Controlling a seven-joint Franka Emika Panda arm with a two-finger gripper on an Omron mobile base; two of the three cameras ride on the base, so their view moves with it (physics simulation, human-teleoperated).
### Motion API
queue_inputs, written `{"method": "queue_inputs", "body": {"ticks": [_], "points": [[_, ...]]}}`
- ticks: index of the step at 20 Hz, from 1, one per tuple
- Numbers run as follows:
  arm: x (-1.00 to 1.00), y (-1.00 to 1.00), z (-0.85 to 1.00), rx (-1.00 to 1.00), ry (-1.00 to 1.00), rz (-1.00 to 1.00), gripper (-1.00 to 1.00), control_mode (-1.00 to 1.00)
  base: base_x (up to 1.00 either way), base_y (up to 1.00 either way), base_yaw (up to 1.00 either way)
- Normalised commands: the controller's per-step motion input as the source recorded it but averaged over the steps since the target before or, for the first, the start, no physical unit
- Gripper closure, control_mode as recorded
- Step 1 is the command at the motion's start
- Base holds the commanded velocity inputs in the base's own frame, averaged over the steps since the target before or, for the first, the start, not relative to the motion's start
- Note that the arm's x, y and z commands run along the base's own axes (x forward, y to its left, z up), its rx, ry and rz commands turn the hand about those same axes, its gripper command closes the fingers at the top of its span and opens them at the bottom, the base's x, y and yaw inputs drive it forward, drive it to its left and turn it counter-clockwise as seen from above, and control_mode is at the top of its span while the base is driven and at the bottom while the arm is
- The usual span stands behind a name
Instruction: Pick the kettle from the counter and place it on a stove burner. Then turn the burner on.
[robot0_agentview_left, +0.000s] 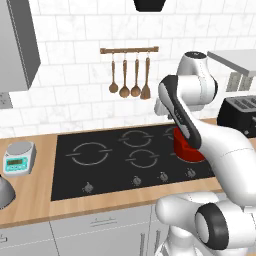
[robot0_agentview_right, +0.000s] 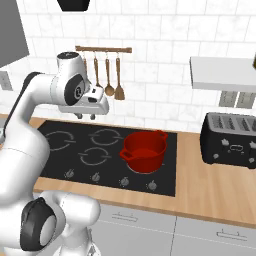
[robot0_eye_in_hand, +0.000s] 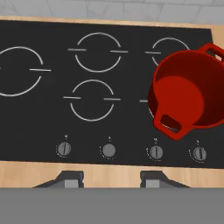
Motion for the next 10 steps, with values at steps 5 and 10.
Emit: {"method": "queue_inputs", "body": {"ticks": [5,10], "points": [[0.0,0.03,-0.02,0.0,0.0,0.0,-1.0,-1.0,0.0,0.0,0.0],[0.0,0.8,-0.05,0.0,-0.02,0.0,-1.0,-1.0,0.0,0.0,0.0]]}}
